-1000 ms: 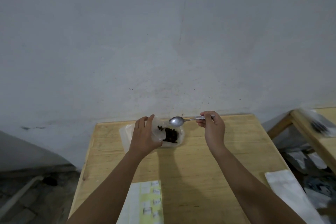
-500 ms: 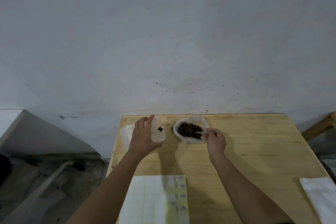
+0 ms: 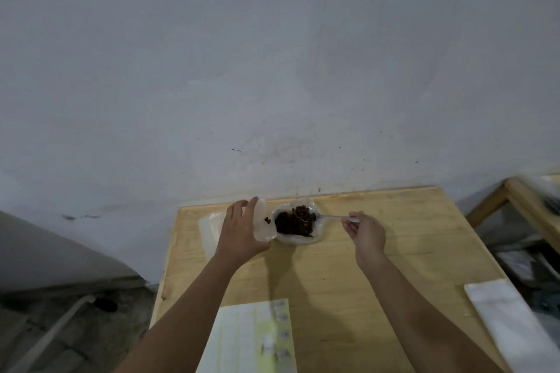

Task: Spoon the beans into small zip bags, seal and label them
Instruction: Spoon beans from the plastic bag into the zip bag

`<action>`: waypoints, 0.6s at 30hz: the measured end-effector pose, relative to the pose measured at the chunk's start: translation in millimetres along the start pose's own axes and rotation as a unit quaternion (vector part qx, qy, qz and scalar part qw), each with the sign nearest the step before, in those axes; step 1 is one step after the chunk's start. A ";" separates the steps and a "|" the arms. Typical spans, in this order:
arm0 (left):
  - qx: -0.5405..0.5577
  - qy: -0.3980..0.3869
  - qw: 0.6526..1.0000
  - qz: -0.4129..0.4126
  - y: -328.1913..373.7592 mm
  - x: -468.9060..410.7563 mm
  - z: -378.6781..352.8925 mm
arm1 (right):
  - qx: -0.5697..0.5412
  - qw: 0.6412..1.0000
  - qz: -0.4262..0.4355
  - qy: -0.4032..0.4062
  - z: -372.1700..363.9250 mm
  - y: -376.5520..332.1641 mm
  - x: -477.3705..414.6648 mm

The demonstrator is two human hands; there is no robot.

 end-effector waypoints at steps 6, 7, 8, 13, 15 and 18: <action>0.024 -0.011 0.999 -0.026 46.6 -9.3 -25.7 | 0.020 0.992 0.102 -0.072 8.4 -50.6 5.8; 0.029 -0.016 0.999 -0.027 54.7 -10.3 -30.0 | 0.029 0.988 0.121 -0.091 9.3 -56.9 7.6; 0.032 -0.019 0.999 -0.030 62.4 -11.0 -34.2 | 0.039 0.983 0.143 -0.113 10.5 -62.9 10.0; 0.047 -0.018 0.998 -0.041 83.3 -12.7 -50.4 | 0.096 0.951 0.239 -0.168 15.5 -83.8 21.0; 0.050 -0.019 0.998 -0.037 83.0 -12.9 -51.9 | 0.107 0.945 0.268 -0.151 16.1 -89.1 22.9; 0.053 0.000 0.998 -0.035 76.8 -12.3 -46.2 | 0.104 0.944 0.284 -0.132 15.0 -91.7 22.5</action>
Point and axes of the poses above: each hand's wrist, its own x-axis away from the middle knuckle, its own z-axis out of the back of the hand, y = z × x, the point moved 4 cm from there along -x, towards the middle knuckle, and after that the axes turned 15 degrees about y, right-handed, at the moved point
